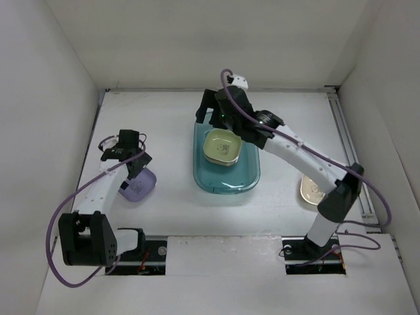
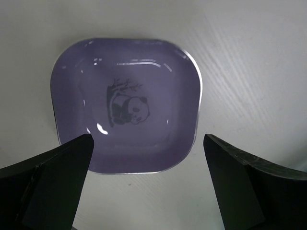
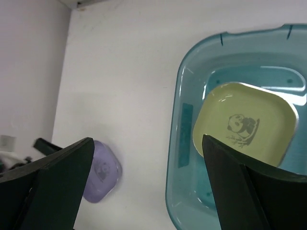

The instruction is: Place the plates into the plastic bin on the countertop

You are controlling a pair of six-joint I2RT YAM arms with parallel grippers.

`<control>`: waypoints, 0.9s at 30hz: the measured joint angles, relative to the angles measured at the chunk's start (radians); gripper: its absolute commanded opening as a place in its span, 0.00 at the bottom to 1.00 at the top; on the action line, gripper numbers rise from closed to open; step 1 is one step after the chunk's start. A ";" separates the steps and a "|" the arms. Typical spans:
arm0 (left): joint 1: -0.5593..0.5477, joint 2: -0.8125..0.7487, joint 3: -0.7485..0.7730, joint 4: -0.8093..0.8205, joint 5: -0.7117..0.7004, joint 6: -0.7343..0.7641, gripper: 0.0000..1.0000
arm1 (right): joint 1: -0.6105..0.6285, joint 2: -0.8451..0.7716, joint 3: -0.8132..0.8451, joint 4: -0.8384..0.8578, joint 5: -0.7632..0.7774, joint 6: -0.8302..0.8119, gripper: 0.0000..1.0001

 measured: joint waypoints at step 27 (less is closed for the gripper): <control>0.000 0.368 0.014 0.266 0.190 -0.044 0.26 | -0.163 -0.209 -0.356 0.143 -0.163 -0.188 1.00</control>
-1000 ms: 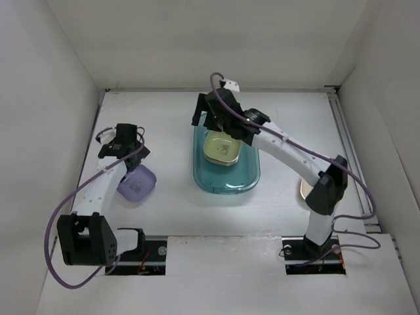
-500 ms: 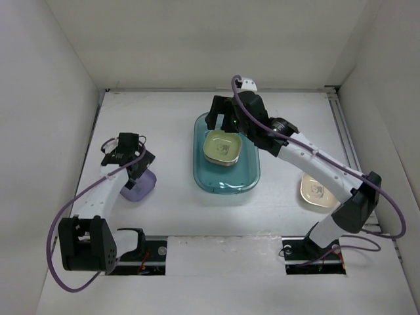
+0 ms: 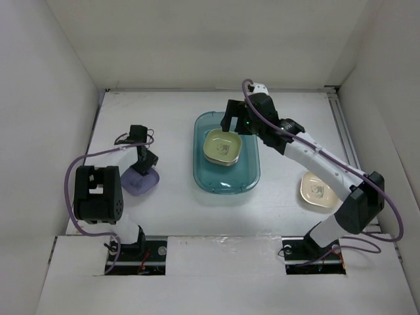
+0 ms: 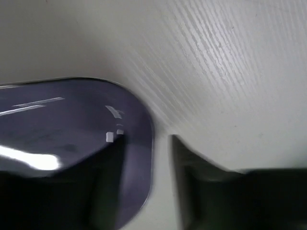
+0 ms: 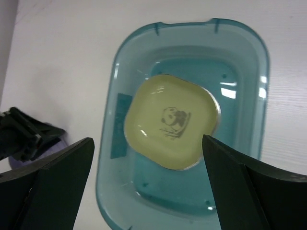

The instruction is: Place the plates into the plastic bin on the countertop

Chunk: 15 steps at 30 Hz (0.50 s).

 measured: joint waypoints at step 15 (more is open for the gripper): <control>-0.058 -0.033 0.226 -0.016 -0.037 0.116 0.00 | -0.551 -0.520 -0.438 0.014 -0.064 -0.064 1.00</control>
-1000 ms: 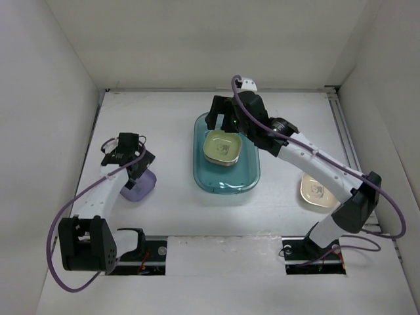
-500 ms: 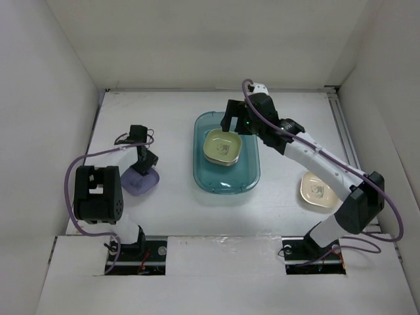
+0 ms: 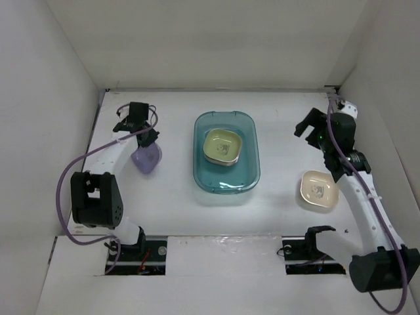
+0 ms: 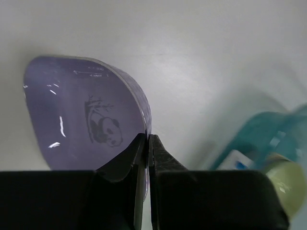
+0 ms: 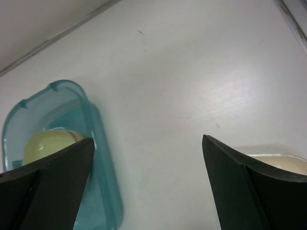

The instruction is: Place the plates into the plastic bin on the countertop

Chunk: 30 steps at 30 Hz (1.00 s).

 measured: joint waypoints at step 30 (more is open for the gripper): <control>-0.591 0.474 0.821 -0.259 0.129 0.306 0.00 | -0.250 -0.170 -0.138 -0.130 -0.091 -0.048 1.00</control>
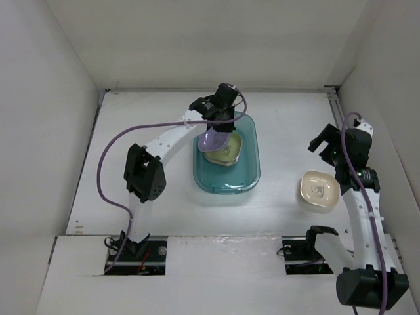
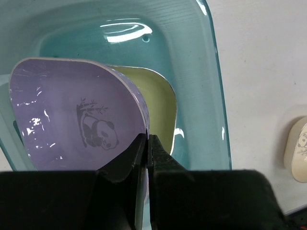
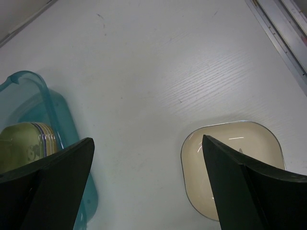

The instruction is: Place the plates into the plastic bin on the countertop

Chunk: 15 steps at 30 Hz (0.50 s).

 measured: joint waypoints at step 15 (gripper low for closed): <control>-0.059 -0.002 0.006 -0.013 -0.003 0.018 0.92 | 0.000 0.002 -0.003 -0.002 0.000 -0.003 1.00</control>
